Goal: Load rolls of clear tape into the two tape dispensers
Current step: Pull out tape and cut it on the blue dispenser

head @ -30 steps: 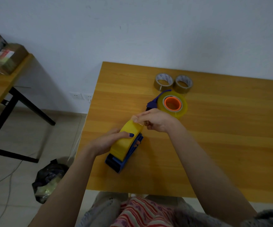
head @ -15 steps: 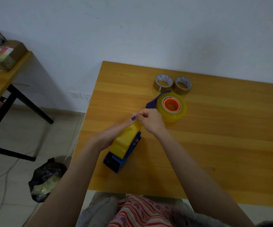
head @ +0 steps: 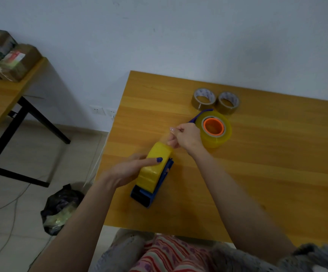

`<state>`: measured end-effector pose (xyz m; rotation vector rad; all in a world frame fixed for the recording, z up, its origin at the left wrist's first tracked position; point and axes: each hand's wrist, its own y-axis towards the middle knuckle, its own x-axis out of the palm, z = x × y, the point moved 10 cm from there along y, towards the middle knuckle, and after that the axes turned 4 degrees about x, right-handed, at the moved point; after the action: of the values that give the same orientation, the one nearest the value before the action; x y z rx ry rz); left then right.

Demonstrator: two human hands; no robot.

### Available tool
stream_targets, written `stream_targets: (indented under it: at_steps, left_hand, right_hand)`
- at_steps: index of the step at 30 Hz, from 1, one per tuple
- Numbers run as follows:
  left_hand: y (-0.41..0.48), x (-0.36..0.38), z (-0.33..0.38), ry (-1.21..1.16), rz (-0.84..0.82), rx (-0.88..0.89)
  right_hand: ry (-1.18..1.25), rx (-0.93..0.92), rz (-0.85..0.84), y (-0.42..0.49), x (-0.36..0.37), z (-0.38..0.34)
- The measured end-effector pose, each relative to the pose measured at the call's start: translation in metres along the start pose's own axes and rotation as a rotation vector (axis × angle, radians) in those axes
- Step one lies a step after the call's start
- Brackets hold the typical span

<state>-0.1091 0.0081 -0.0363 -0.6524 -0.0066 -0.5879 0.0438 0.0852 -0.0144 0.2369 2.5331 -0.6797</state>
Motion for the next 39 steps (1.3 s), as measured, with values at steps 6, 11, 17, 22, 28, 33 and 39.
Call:
stream_targets:
  at_steps: [6,11,17,22,28,33,39]
  left_hand:
    - [-0.003,-0.006,-0.008,-0.044,-0.097,-0.002]
    - [0.004,0.001,0.004,-0.103,-0.041,-0.007]
    - [0.012,-0.009,0.005,-0.029,0.169,-0.070]
    - [0.007,-0.009,0.003,-0.064,0.173,-0.055]
    - [0.004,-0.013,0.003,-0.111,0.130,-0.044]
    - [0.000,-0.015,0.003,-0.110,0.105,-0.038]
    - [-0.001,-0.014,0.002,-0.124,0.153,-0.005]
  right_hand:
    - [0.087,0.048,-0.130,-0.004,0.007,-0.013]
    - [0.012,-0.103,-0.203,-0.017,0.003,-0.051]
    - [-0.035,-0.164,-0.164,-0.023,0.004,-0.057]
    - [-0.160,-0.129,-0.042,-0.009,-0.002,-0.043]
    - [-0.145,-0.063,-0.120,-0.002,0.015,-0.041]
    - [-0.179,-0.097,-0.119,-0.001,0.024,-0.045]
    - [-0.180,-0.128,-0.124,0.001,0.028,-0.052]
